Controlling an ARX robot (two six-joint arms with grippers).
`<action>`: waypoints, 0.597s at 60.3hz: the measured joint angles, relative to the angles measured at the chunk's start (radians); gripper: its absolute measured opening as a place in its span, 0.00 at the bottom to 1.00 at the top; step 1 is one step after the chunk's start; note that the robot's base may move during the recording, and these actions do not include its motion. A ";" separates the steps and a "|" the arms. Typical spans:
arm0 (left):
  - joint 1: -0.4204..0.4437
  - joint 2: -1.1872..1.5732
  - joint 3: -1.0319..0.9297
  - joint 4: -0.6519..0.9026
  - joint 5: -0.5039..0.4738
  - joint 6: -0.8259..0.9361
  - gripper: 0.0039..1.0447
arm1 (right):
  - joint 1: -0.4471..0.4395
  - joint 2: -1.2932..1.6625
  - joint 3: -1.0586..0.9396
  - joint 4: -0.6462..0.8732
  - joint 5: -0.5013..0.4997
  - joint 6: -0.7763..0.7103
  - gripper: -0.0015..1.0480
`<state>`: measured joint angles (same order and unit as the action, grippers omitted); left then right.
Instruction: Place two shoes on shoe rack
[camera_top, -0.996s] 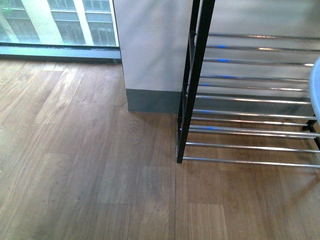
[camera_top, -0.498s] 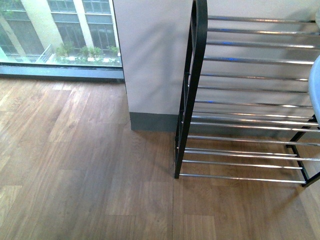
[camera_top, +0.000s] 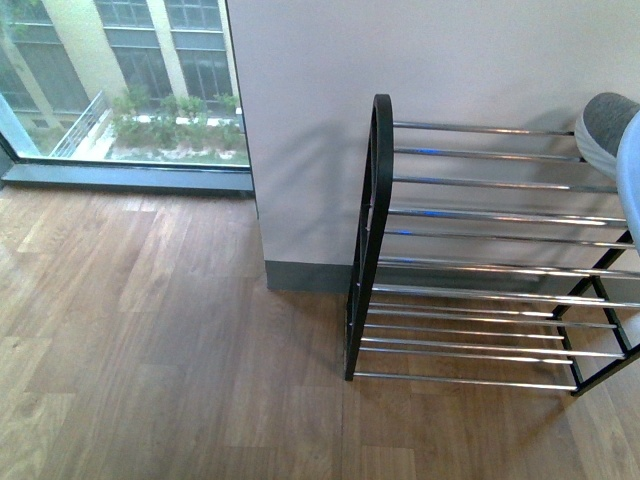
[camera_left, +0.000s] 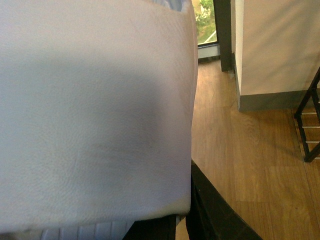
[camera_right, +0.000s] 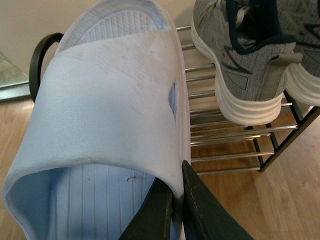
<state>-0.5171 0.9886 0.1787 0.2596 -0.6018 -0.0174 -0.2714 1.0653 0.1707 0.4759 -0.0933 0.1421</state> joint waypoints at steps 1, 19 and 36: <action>0.000 0.000 0.000 0.000 0.000 0.000 0.02 | 0.000 0.000 0.000 0.000 0.000 0.000 0.02; 0.000 0.000 0.000 0.000 0.000 0.000 0.02 | 0.000 0.000 0.001 0.000 -0.001 0.000 0.02; 0.000 0.000 0.000 0.000 0.000 0.000 0.02 | 0.000 0.101 -0.053 0.308 -0.137 -0.036 0.02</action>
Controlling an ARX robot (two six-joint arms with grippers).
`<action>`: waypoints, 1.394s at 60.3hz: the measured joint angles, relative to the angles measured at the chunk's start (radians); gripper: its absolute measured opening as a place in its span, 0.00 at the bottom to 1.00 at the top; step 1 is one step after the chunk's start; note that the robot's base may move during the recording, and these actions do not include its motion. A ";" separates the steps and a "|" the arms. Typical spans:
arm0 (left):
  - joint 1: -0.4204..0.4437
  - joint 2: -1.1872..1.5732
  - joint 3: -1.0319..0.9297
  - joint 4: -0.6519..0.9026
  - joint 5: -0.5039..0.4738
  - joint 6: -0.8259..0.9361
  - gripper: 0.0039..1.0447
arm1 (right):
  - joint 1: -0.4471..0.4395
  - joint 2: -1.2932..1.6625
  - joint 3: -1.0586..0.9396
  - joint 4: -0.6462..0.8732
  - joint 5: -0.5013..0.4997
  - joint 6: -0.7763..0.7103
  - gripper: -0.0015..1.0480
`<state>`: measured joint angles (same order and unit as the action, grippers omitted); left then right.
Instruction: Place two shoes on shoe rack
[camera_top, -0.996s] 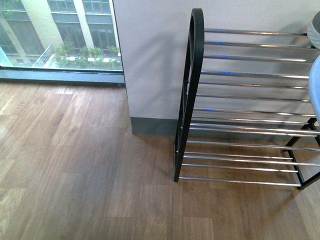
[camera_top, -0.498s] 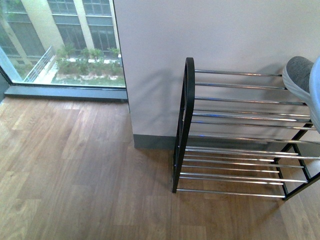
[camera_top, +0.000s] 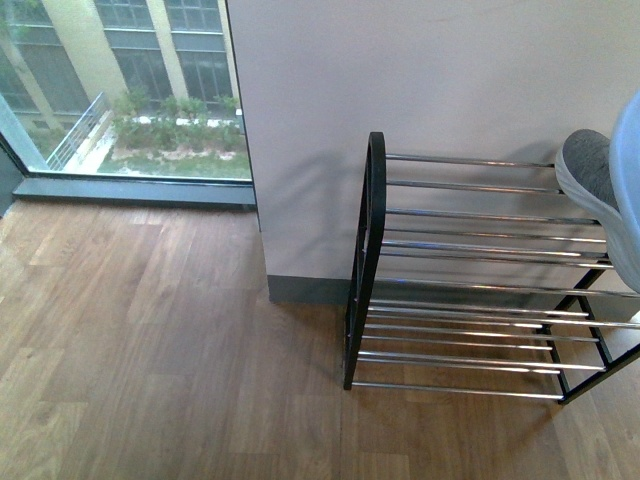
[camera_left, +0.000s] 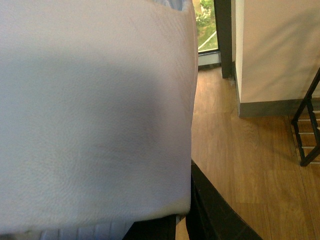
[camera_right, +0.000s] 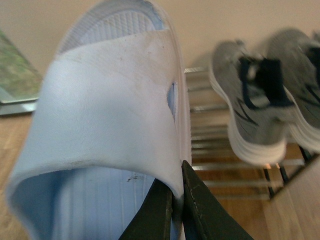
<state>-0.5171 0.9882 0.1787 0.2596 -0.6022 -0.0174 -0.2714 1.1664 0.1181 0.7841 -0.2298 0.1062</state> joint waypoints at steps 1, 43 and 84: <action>0.000 0.000 0.000 0.000 0.000 0.000 0.02 | 0.005 0.011 -0.002 0.029 -0.001 -0.003 0.02; 0.000 0.000 0.000 0.000 0.000 0.000 0.02 | 0.173 0.946 0.835 -0.200 0.227 0.089 0.02; 0.000 0.000 0.000 0.000 0.000 0.000 0.02 | 0.093 1.241 1.155 -0.260 0.464 -0.145 0.02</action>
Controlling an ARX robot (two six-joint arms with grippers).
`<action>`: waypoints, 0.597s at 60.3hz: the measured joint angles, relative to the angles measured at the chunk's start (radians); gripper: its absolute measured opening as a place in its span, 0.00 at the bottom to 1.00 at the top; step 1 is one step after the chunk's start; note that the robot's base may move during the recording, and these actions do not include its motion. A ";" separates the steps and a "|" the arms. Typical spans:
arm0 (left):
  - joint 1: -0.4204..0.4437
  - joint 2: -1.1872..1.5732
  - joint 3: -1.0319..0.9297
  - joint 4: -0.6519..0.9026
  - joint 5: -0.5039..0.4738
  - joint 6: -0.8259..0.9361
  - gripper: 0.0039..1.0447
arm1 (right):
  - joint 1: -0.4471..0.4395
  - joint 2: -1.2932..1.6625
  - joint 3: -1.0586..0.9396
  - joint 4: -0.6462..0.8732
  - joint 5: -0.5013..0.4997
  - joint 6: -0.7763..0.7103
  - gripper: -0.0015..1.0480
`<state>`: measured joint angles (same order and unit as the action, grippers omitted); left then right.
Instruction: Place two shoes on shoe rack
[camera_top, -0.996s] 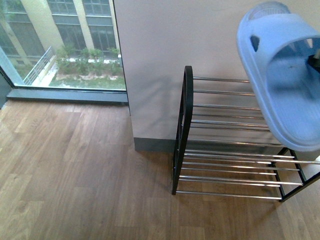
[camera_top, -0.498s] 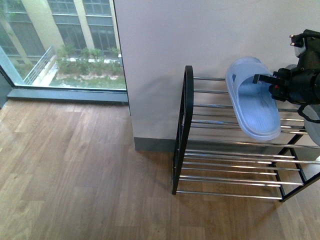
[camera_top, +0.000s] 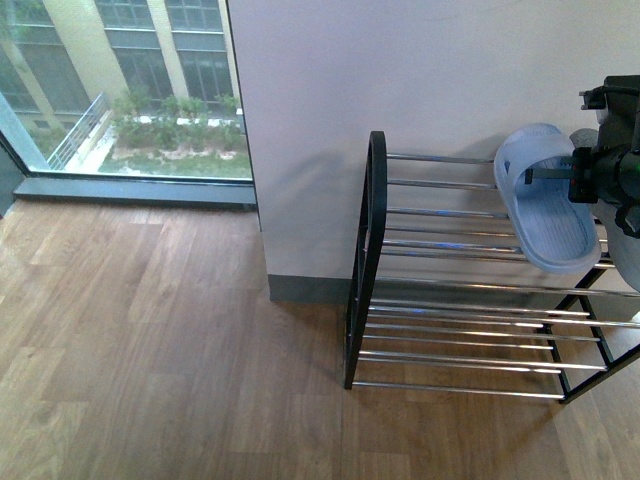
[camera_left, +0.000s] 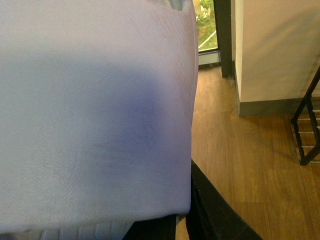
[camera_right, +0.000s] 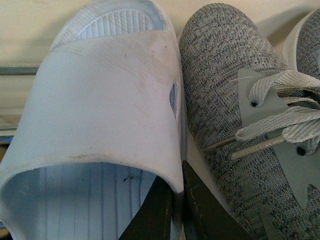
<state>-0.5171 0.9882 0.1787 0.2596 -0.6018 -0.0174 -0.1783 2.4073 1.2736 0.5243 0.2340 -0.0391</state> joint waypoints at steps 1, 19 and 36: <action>0.000 0.000 0.000 0.000 0.000 0.000 0.02 | 0.000 0.000 0.002 -0.003 0.000 -0.005 0.03; 0.000 0.000 0.000 0.000 0.000 0.000 0.02 | -0.004 -0.047 -0.063 0.037 -0.052 -0.008 0.46; 0.000 0.000 0.000 0.000 0.000 0.000 0.02 | 0.002 -0.288 -0.293 0.117 -0.193 0.018 0.84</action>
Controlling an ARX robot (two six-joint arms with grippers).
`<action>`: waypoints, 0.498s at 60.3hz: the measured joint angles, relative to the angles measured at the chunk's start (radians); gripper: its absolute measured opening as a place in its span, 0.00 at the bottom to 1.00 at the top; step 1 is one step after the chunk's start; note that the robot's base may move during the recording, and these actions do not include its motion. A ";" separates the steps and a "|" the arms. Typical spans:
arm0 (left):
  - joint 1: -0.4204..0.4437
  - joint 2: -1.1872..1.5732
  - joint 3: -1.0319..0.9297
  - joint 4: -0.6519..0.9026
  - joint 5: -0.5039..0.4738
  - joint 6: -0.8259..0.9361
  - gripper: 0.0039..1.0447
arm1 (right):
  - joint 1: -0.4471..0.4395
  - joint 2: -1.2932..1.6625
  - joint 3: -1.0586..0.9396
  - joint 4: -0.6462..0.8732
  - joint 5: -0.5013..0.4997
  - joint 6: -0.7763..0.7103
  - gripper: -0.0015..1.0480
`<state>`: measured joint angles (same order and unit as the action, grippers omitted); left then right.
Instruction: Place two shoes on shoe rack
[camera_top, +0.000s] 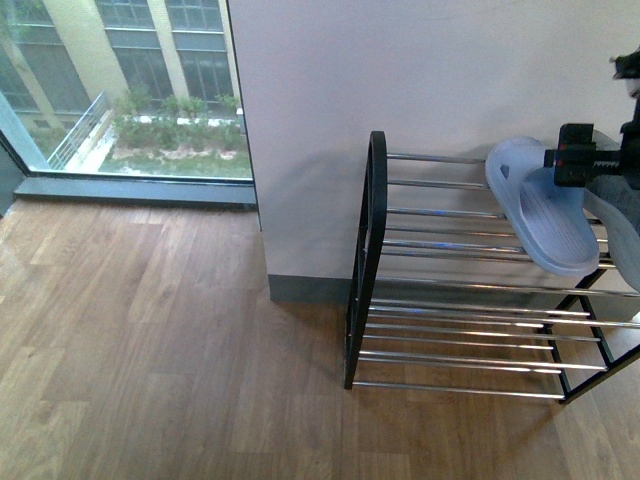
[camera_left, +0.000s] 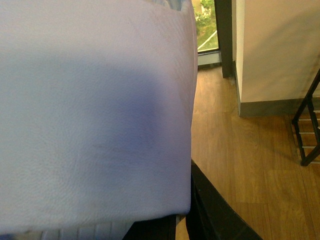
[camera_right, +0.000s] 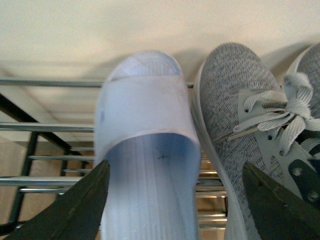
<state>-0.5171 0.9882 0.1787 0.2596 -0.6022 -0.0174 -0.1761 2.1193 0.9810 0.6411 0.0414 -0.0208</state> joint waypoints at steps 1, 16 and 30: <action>0.000 0.000 0.000 0.000 0.000 0.000 0.02 | 0.001 -0.013 -0.012 0.004 -0.007 0.002 0.86; 0.000 0.000 0.000 0.000 0.000 0.000 0.02 | -0.015 -0.431 -0.399 0.050 -0.206 0.097 0.91; 0.000 0.000 0.000 0.000 0.000 0.000 0.02 | -0.111 -0.867 -0.668 0.027 -0.355 0.157 0.91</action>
<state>-0.5171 0.9882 0.1787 0.2596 -0.6022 -0.0174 -0.2867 1.2526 0.3130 0.6678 -0.3138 0.1360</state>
